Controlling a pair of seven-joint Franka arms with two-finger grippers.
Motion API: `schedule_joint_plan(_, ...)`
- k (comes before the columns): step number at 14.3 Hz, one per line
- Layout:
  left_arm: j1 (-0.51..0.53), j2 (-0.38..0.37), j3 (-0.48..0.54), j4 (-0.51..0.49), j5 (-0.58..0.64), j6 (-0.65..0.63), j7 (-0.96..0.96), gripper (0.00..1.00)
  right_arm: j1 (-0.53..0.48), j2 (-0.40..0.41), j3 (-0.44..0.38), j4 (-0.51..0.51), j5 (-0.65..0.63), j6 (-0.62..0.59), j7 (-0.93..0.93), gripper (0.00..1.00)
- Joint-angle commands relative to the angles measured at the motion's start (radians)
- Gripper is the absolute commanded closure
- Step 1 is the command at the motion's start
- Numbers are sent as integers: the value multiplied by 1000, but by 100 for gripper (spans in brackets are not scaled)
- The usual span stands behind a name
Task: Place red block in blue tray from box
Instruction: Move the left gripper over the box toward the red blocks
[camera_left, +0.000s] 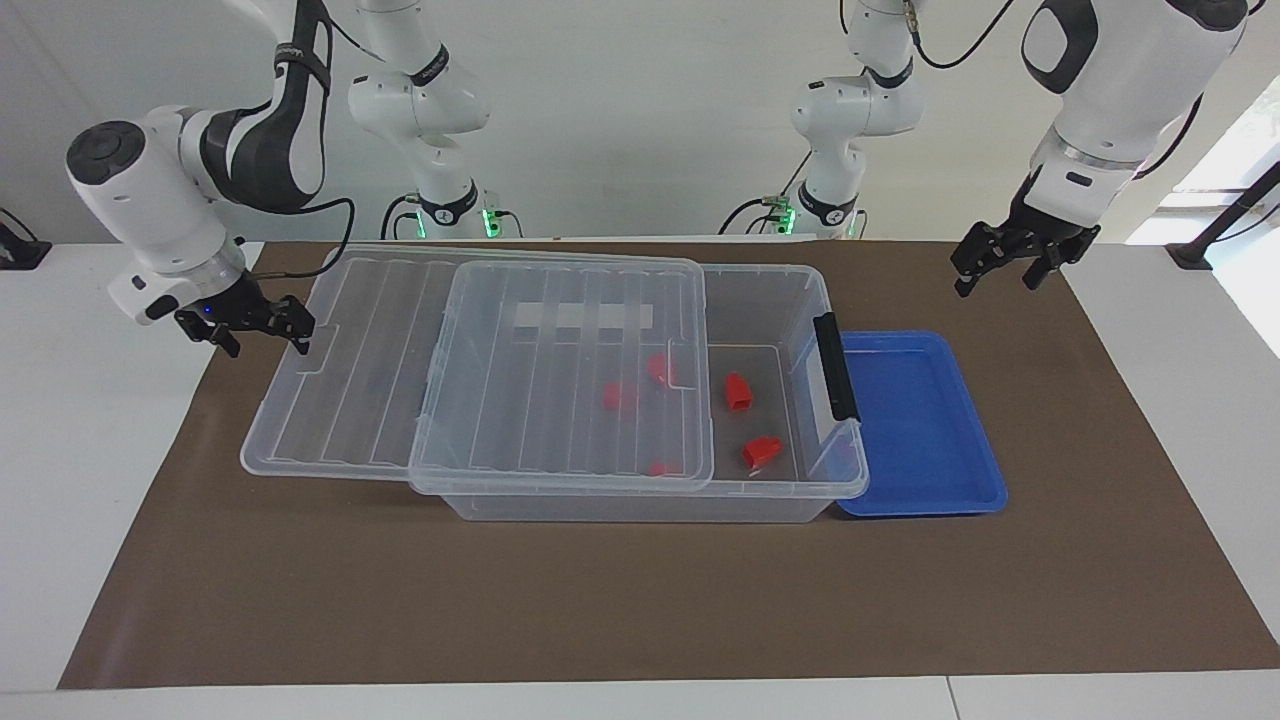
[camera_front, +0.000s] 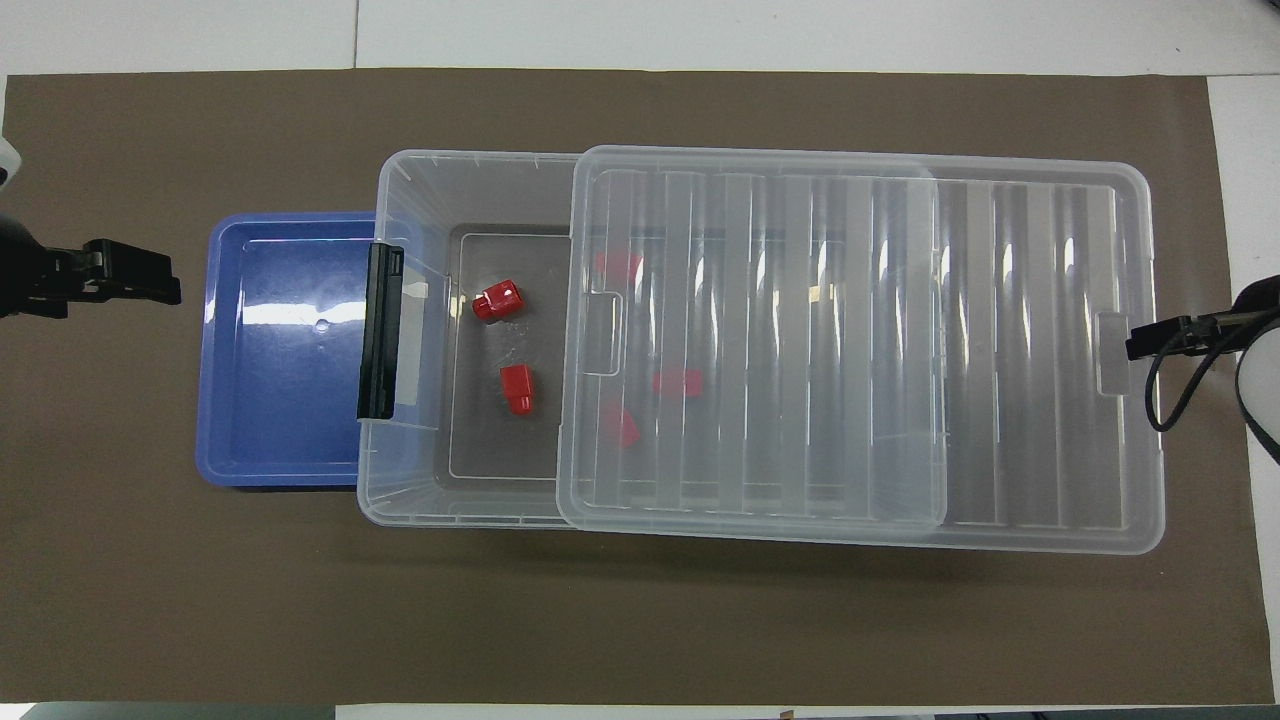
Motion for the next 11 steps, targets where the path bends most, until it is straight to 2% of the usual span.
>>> schedule_joint_plan(1,-63,-33,3,-78,5,71,-14,0,-9,-11,-6,-12,-20,18,-41,0)
schedule_joint_plan(7,-230,-33,1,-209,6,232,-230,0,-9,-11,-33,-12,-20,19,-68,0)
schedule_joint_plan(11,-341,13,1,-252,8,321,-370,0,-6,-11,-35,-12,-20,19,-68,0)
